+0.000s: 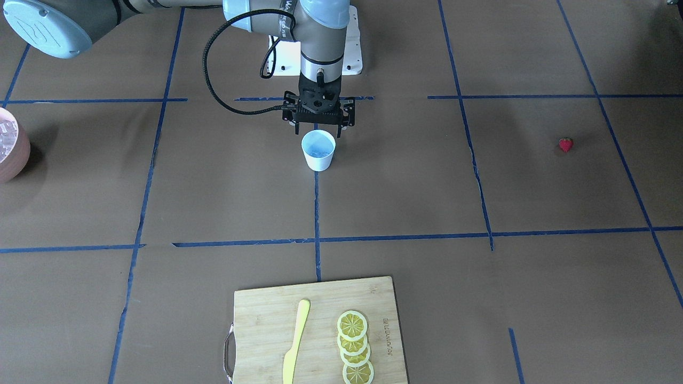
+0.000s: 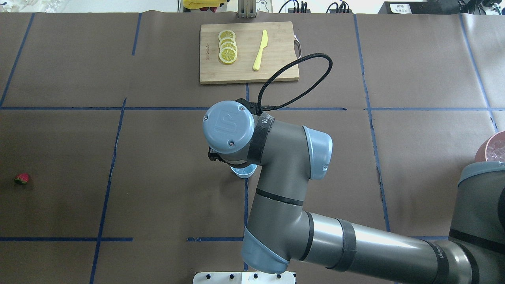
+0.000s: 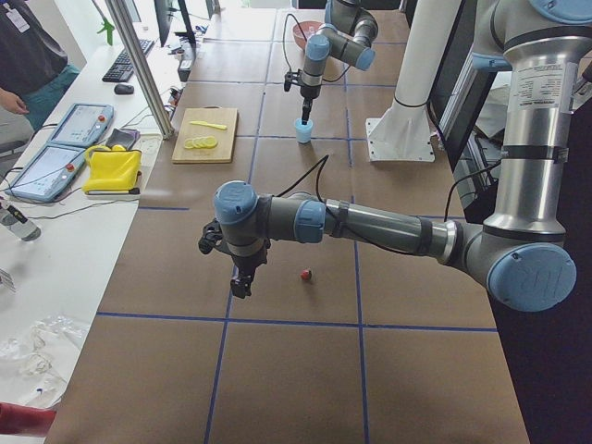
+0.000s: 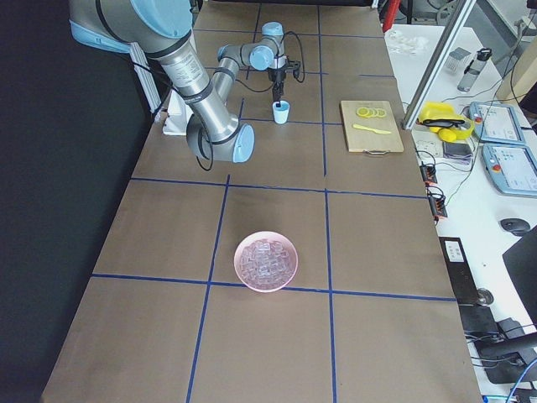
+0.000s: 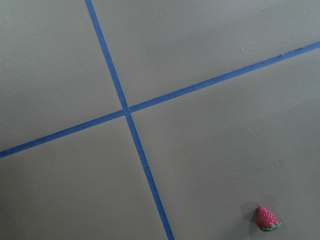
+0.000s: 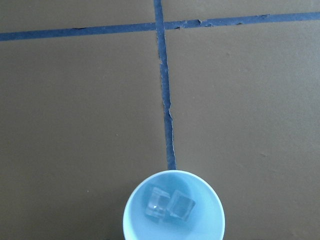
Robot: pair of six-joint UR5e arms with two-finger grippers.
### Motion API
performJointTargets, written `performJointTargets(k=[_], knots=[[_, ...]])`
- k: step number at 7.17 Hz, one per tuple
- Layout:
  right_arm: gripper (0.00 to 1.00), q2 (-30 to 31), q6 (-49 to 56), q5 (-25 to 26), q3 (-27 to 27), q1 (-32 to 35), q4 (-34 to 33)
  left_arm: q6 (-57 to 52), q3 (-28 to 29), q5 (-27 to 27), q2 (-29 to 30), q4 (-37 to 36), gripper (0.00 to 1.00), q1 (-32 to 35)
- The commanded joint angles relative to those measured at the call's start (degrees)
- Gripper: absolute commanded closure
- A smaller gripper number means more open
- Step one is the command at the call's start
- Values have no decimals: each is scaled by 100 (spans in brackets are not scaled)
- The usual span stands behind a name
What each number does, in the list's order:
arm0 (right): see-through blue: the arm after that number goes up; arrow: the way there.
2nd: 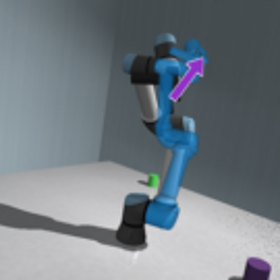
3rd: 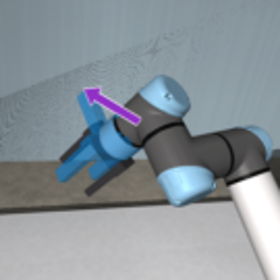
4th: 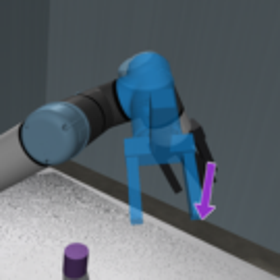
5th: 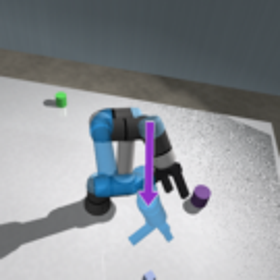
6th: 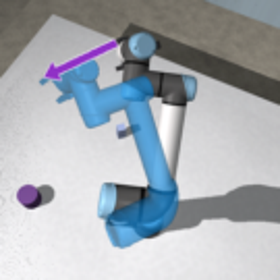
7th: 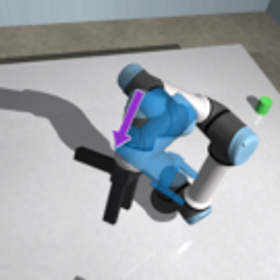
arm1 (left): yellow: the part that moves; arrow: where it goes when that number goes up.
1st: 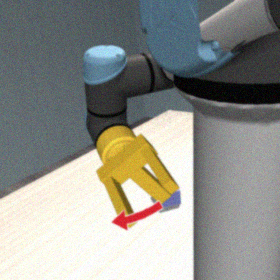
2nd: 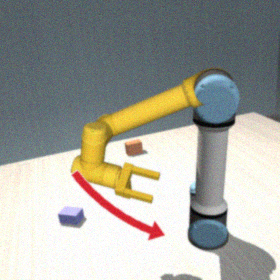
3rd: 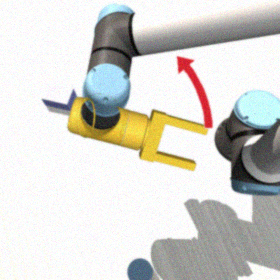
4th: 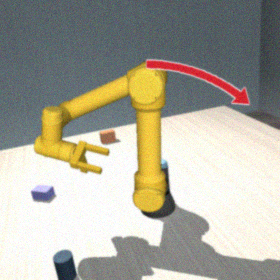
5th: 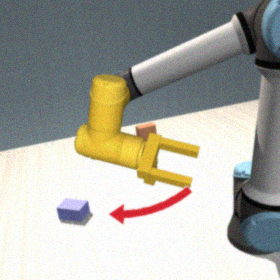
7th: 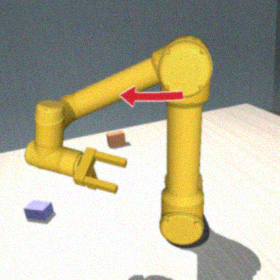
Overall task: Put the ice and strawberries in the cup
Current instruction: 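Open the right gripper to drop the ice cube into the cup, then move the right gripper back over the pink bowl of ice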
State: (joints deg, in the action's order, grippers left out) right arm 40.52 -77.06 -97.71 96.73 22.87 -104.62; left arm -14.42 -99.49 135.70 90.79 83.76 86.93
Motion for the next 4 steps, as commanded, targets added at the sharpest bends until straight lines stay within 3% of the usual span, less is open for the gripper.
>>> performJointTargets(k=[1,2,4], knots=[[2,515,1117,-281,914,399,-365,0,8,0,0,0,0,0],[2,1014,1767,-815,1300,916,-349,0,17,0,0,0,0,0],[2,1884,3190,-1258,1908,1709,-296,0,34,0,0,0,0,0]])
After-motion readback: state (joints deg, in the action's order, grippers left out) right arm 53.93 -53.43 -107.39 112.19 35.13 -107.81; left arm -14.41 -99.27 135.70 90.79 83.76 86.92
